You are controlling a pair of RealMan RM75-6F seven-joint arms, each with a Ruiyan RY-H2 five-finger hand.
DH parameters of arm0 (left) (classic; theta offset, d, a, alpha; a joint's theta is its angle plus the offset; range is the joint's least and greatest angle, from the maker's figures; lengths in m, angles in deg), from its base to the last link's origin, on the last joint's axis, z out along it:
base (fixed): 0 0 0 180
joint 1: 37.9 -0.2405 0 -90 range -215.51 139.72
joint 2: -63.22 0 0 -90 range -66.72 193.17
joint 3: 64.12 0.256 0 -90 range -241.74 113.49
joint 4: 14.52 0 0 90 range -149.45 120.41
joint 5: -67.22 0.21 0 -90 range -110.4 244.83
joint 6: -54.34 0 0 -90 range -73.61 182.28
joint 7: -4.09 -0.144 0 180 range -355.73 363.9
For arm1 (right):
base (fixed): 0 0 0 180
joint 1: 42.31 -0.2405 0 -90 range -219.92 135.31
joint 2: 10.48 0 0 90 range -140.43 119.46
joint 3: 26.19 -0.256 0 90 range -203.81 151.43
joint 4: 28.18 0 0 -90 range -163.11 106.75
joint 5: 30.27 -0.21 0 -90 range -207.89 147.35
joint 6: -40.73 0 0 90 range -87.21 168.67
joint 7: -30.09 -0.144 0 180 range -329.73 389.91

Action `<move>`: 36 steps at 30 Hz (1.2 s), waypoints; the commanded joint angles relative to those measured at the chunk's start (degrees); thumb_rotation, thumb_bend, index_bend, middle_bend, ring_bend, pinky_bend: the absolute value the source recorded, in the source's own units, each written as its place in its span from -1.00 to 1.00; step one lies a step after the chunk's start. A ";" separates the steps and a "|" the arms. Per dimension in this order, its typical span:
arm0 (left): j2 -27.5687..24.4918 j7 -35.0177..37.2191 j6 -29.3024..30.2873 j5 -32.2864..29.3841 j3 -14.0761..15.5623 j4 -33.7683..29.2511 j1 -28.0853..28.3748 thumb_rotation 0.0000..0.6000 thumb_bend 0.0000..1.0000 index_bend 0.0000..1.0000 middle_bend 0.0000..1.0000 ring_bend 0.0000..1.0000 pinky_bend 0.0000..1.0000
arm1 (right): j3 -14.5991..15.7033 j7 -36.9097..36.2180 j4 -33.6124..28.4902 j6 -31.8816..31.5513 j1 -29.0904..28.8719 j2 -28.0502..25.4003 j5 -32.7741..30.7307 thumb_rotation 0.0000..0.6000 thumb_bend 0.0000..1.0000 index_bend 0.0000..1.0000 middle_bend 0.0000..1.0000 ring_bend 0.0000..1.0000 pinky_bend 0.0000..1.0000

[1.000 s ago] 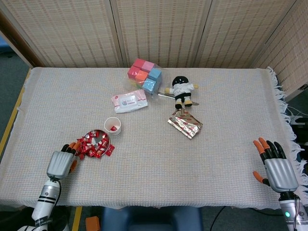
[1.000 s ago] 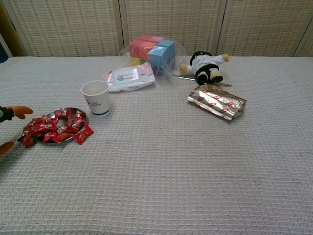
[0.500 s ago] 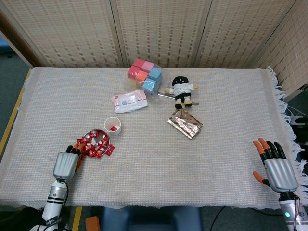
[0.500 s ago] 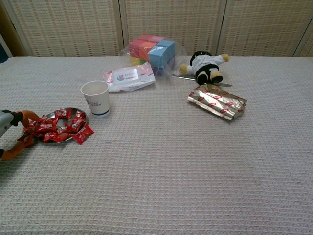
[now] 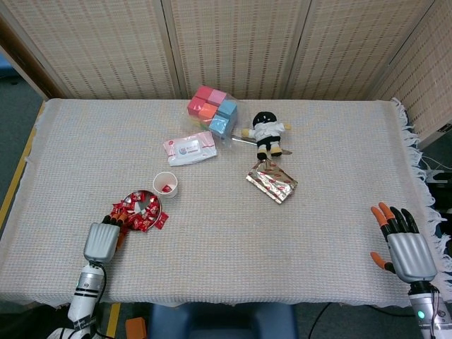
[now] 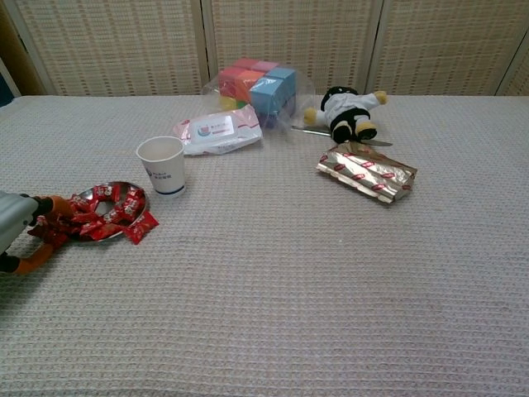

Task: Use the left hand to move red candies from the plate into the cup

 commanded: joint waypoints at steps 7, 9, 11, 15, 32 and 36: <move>1.74 1.47 0.11 0.94 -0.44 3.18 0.33 1.00 -0.20 -0.17 -0.02 0.02 1.00 | -0.14 0.16 -0.02 0.13 -0.08 0.02 -0.41 1.00 -0.73 -1.00 -1.00 -1.00 -0.98; 1.98 1.81 0.04 1.04 -0.52 3.79 0.35 1.00 -0.20 -0.10 0.03 0.07 1.00 | -0.14 0.24 0.00 0.32 -0.15 0.04 -0.57 1.00 -0.73 -1.00 -1.00 -1.00 -0.97; 2.13 2.26 0.18 1.27 -0.54 4.17 0.35 1.00 -0.21 -0.06 0.06 0.08 1.00 | -0.17 0.35 0.00 0.48 -0.21 0.06 -0.73 1.00 -0.73 -1.00 -1.00 -1.00 -0.97; 2.42 3.29 0.73 1.88 -0.57 5.06 0.40 1.00 -0.22 0.00 0.11 0.10 1.00 | -0.18 0.61 -0.12 0.60 -0.27 0.09 -0.92 1.00 -0.73 -1.00 -1.00 -1.00 -0.96; 2.66 7.99 2.48 3.66 -0.40 5.86 -0.05 1.00 -0.10 0.27 0.36 0.18 1.00 | -0.17 0.72 -0.11 0.62 -0.32 0.14 -1.09 1.00 -0.73 -1.00 -1.00 -1.00 -0.93; 1.96 8.74 2.54 3.67 -0.48 4.78 -0.28 1.00 -0.10 0.28 0.37 0.19 1.00 | -0.18 0.73 -0.15 0.55 -0.29 0.13 -1.14 1.00 -0.73 -1.00 -1.00 -1.00 -0.93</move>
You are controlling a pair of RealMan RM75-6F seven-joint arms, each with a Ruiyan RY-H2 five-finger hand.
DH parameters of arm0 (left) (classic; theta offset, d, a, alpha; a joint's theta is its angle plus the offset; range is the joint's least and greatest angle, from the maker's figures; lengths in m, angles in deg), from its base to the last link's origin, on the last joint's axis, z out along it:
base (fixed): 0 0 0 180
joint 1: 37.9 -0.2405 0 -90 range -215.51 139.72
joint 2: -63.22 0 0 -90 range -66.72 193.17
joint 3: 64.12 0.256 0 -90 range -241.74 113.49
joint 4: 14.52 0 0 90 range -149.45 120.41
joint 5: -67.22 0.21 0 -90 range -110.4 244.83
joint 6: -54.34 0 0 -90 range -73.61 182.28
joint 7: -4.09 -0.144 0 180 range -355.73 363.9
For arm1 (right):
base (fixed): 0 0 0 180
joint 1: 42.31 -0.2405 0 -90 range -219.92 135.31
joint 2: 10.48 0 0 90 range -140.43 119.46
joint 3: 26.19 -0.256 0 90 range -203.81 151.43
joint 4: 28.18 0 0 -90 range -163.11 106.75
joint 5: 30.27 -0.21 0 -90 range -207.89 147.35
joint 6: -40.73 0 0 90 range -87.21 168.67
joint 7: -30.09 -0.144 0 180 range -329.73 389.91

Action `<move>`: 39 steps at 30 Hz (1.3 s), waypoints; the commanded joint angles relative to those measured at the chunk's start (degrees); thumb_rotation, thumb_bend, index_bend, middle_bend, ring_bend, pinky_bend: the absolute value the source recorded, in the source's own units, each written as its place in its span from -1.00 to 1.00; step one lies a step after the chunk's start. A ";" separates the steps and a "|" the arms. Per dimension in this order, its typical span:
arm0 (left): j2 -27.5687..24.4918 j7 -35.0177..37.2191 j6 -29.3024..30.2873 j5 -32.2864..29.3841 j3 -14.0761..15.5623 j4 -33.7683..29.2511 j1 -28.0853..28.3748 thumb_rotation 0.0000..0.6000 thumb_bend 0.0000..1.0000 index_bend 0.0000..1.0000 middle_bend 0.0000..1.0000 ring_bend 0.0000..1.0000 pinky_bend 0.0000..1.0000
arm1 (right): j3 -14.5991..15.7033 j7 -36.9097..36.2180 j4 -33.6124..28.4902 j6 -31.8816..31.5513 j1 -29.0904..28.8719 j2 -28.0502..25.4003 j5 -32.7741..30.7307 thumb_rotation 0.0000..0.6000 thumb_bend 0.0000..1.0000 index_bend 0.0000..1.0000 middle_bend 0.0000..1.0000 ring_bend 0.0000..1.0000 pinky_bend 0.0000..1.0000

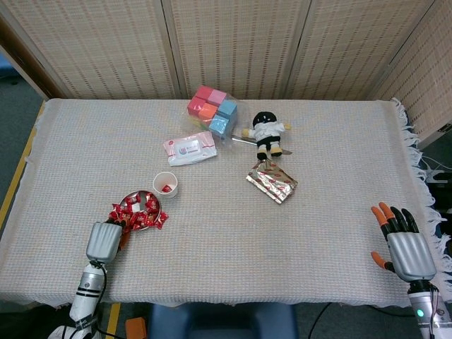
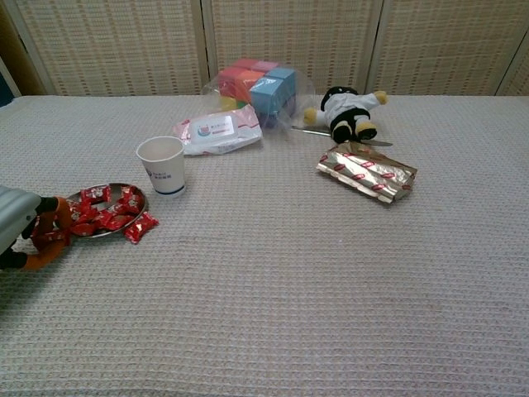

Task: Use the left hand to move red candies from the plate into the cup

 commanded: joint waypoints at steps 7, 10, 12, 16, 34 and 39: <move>-3.00 0.91 -3.39 -1.55 -0.28 -4.63 -0.25 1.00 -0.09 0.19 0.32 0.19 1.00 | 0.05 0.23 -0.02 0.09 -0.05 0.11 -0.04 1.00 -0.73 -1.00 -1.00 -1.00 -0.93; -3.60 1.30 -4.26 -1.92 -0.26 -5.89 -0.34 1.00 -0.09 0.09 0.28 0.19 1.00 | 0.05 0.30 -0.01 0.09 -0.05 0.14 -0.09 1.00 -0.73 -1.00 -1.00 -1.00 -0.93; -3.89 1.36 -4.56 -1.99 -0.26 -6.33 -0.34 1.00 -0.09 0.04 0.25 0.19 1.00 | 0.09 0.34 -0.04 0.05 -0.03 0.15 -0.04 1.00 -0.73 -1.00 -1.00 -1.00 -0.93; -4.24 1.80 -4.87 -2.04 -0.28 -6.89 -0.38 1.00 -0.10 -0.04 0.23 0.19 1.00 | 0.10 0.43 -0.04 0.10 -0.05 0.16 -0.09 1.00 -0.73 -1.00 -1.00 -1.00 -0.93; -3.71 5.19 -1.03 0.02 -0.40 -5.79 -0.94 1.00 -0.10 -0.15 0.12 0.26 1.00 | 0.17 0.44 -0.14 0.04 -0.03 0.09 -0.04 1.00 -0.73 -1.00 -1.00 -1.00 -0.89; -4.33 5.45 -0.17 0.36 -1.88 -6.95 0.34 1.00 -0.10 -0.13 0.13 0.27 1.00 | 0.05 0.21 -0.05 0.25 -0.12 0.07 -0.33 1.00 -0.73 -1.00 -1.00 -1.00 -0.89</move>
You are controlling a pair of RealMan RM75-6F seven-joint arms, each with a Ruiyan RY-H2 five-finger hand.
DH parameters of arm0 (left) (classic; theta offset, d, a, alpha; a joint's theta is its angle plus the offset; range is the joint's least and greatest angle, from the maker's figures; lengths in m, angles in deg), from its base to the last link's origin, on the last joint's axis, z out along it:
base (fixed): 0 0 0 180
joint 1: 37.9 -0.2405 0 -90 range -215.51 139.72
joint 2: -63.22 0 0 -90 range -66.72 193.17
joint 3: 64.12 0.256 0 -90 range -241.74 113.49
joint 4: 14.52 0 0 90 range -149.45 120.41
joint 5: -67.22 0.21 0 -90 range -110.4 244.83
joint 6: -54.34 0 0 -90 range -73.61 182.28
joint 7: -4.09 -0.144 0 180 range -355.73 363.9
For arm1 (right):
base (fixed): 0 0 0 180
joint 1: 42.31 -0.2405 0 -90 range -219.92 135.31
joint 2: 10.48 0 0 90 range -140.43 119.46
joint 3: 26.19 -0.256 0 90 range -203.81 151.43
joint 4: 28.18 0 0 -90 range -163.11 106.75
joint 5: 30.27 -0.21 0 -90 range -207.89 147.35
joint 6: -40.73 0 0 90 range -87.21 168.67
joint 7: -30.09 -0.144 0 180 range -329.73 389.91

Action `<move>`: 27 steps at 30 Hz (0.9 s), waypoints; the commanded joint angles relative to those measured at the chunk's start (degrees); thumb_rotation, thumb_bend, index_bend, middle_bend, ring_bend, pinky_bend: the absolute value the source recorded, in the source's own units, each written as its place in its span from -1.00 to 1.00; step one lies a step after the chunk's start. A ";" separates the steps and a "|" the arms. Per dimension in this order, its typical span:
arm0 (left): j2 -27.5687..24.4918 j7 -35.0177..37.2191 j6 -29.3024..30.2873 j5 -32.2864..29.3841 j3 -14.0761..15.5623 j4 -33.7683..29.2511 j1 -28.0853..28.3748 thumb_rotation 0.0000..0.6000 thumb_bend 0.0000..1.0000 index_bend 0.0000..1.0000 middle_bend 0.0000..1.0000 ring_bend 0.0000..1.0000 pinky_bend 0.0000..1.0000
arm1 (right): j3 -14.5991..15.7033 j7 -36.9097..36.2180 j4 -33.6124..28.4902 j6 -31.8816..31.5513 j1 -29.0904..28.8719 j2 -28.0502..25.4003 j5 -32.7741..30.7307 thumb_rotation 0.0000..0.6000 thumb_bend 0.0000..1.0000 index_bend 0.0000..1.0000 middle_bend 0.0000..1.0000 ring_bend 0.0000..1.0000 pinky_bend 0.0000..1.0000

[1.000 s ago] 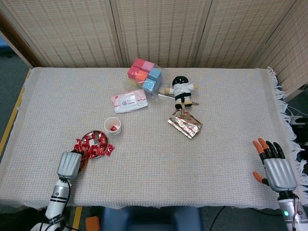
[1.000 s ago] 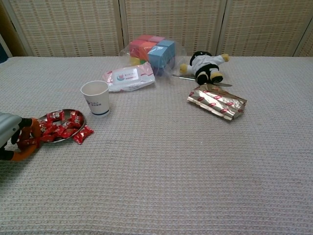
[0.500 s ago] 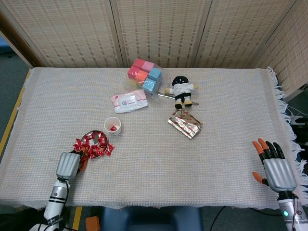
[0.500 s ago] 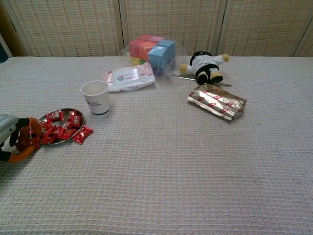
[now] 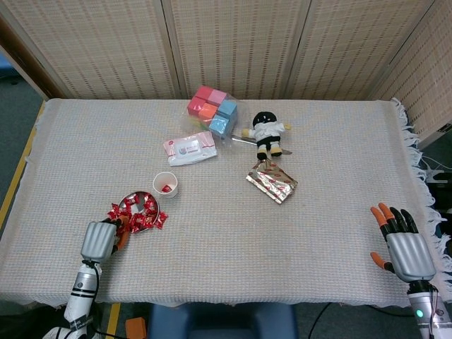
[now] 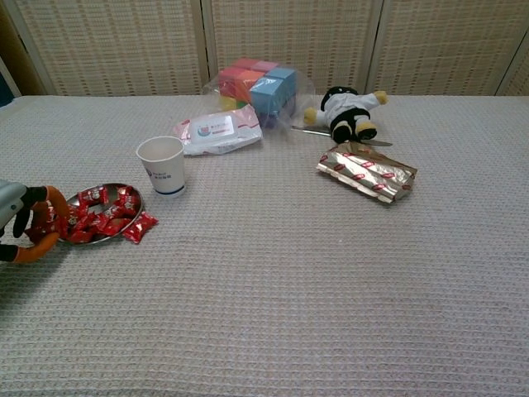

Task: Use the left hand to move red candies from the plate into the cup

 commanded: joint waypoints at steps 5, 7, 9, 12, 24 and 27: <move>-1.21 -0.94 -0.12 0.48 -2.98 -2.65 3.59 1.00 -0.10 -0.14 0.13 0.27 1.00 | -0.11 0.16 0.13 0.26 -0.16 0.10 -0.27 1.00 -0.73 -1.00 -1.00 -1.00 -0.89; -1.41 -1.22 -0.50 0.50 -3.62 -3.20 4.50 1.00 -0.10 -0.14 0.13 0.27 1.00 | -0.13 0.15 0.12 0.28 -0.17 0.10 -0.31 1.00 -0.73 -1.00 -1.00 -1.00 -0.89; -1.73 -2.51 -1.63 0.56 -5.45 -4.23 7.15 1.00 -0.10 -0.14 0.13 0.27 1.00 | -0.23 0.16 0.14 0.23 -0.17 0.12 -0.45 1.00 -0.73 -1.00 -1.00 -1.00 -0.89; -1.05 -5.01 -4.34 0.55 -10.02 -5.07 13.82 1.00 -0.10 -0.15 0.13 0.27 1.00 | -0.48 0.04 0.22 0.12 -0.11 0.04 -0.96 1.00 -0.73 -1.00 -1.00 -1.00 -0.89; 2.67 -7.65 -9.98 -3.52 -14.91 -1.32 23.27 1.00 -0.10 -0.17 0.12 0.26 1.00 | -1.30 -0.49 0.63 0.42 -0.25 -0.22 -2.76 1.00 -0.73 -1.00 -1.00 -1.00 -0.89; 3.84 -8.75 -11.15 -4.13 -14.19 0.57 24.12 1.00 -0.10 -0.19 0.11 0.24 1.00 | -1.35 -0.46 0.68 0.63 -0.32 -0.21 -3.02 1.00 -0.73 -1.00 -1.00 -1.00 -0.89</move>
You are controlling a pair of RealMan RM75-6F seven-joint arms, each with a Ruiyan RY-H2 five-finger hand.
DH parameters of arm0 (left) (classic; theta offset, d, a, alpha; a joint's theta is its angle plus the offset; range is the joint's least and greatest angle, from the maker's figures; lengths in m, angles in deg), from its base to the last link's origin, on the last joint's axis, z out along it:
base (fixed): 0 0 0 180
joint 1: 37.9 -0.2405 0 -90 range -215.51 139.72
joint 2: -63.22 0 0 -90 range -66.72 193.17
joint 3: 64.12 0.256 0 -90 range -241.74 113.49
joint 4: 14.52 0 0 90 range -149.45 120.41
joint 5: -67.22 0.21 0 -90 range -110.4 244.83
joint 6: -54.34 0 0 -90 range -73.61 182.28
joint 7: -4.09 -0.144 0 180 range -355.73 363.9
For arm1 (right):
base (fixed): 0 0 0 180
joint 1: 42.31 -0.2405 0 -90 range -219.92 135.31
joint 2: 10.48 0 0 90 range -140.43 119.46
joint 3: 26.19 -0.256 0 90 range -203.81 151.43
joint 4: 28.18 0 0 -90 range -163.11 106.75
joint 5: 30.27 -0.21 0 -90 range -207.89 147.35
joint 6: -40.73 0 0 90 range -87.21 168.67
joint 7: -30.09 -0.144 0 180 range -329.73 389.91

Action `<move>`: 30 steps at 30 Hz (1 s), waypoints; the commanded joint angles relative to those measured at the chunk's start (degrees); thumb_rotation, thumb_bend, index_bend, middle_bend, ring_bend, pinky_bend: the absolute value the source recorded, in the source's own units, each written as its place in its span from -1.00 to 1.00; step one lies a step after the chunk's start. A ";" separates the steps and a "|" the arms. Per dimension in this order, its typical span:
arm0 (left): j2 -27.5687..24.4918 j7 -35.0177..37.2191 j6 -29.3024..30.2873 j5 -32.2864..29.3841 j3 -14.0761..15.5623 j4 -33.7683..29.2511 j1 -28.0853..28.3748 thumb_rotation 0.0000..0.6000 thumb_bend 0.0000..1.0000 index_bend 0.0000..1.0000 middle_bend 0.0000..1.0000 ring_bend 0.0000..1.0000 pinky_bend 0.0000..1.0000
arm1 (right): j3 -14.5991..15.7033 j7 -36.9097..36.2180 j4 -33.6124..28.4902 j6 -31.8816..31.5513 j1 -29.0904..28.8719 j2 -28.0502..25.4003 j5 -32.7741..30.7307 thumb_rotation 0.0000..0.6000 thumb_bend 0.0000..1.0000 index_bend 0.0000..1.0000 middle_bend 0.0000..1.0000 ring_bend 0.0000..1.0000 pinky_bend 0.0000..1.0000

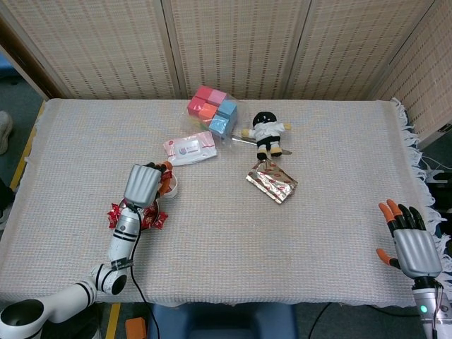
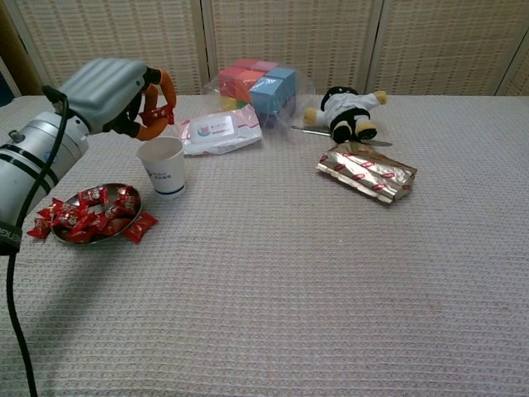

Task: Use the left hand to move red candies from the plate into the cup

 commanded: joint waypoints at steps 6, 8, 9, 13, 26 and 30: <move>1.69 -2.04 -2.98 -2.04 1.86 3.67 1.00 1.00 -0.11 -0.32 -0.03 -0.02 1.00 | -0.04 -0.11 0.08 0.12 -0.07 -0.07 -0.18 1.00 -0.73 -1.00 -1.00 -1.00 -0.89; 1.47 -2.14 -3.02 -2.30 2.22 3.65 0.86 1.00 -0.12 -0.37 -0.12 -0.12 1.00 | -0.04 -0.19 0.12 0.05 -0.05 -0.05 -0.14 1.00 -0.73 -1.00 -1.00 -1.00 -0.89; 1.24 -2.09 -3.04 -2.38 2.42 3.32 0.71 1.00 -0.12 -0.38 -0.14 -0.13 1.00 | -0.03 -0.19 0.12 -0.01 -0.04 -0.06 -0.09 1.00 -0.72 -1.00 -1.00 -1.00 -0.89; -0.32 -2.56 -2.71 -2.42 3.57 0.78 -0.19 1.00 -0.14 -0.45 -0.22 -0.20 1.00 | 0.06 -0.03 -0.04 -0.11 0.00 -0.05 0.05 1.00 -0.73 -1.00 -1.00 -1.00 -0.89; -2.84 -6.46 -4.37 -5.33 3.92 -4.11 -0.54 1.00 -0.23 -0.75 -0.56 -0.54 1.00 | 0.71 -0.71 -0.67 -1.21 0.50 -0.53 1.87 1.00 -0.73 -1.00 -1.00 -1.00 -0.89; -3.60 -6.64 -3.77 -5.43 4.00 -5.11 -0.70 1.00 -0.23 -0.80 -0.64 -0.60 1.00 | 0.71 -0.98 -0.60 -1.09 0.47 -0.65 1.90 1.00 -0.73 -1.00 -1.00 -1.00 -0.88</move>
